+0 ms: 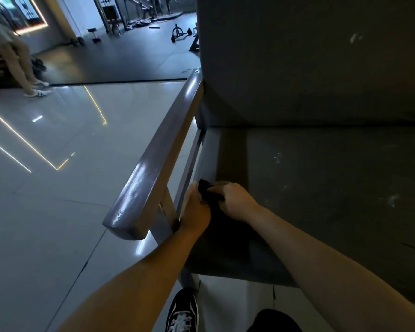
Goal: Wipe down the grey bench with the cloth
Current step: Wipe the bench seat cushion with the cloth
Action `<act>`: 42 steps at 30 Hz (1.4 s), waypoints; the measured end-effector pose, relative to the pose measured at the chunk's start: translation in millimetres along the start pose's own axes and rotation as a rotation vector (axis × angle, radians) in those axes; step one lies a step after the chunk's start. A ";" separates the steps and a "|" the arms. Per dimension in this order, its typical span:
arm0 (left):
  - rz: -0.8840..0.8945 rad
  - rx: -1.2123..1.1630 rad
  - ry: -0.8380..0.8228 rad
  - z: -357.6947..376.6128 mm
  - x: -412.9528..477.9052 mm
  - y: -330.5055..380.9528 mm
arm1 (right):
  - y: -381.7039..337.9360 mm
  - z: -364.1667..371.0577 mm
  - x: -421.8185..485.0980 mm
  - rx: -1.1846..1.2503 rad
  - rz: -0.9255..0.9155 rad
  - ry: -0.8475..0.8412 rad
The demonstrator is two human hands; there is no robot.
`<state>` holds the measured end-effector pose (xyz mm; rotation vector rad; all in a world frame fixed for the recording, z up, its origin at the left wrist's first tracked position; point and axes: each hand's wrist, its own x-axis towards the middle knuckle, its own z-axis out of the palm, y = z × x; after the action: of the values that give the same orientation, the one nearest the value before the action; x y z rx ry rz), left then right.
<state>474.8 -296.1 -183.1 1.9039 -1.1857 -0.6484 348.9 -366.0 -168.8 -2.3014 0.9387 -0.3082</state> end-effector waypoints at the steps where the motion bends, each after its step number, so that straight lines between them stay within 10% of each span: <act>1: 0.098 0.047 0.051 -0.8 -7.3 -1.5 | -2.7 -2.0 -5.5 0.008 -0.022 -0.031; 4: 0.336 0.187 0.049 9.4 -21.3 -1.1 | 2.0 -10.1 -16.8 0.107 -0.020 -0.103; 8: 0.205 0.249 -0.128 16.7 -13.8 21.8 | 20.4 -34.7 -38.1 0.269 0.210 0.057; 13: 0.083 0.537 -0.287 40.1 -12.4 34.8 | 41.0 -44.4 -50.9 -0.167 0.312 0.145; 31: -0.087 0.505 0.147 61.6 129.1 36.2 | 77.3 -77.0 90.1 -0.223 0.274 0.106; 42: 0.107 0.280 0.281 74.4 241.3 43.5 | 104.0 -89.3 137.6 -0.291 0.295 0.178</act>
<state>501.8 -550.7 -192.8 2.0626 -1.2325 -0.1537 352.8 -560.2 -167.6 -2.3739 1.4793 -0.2671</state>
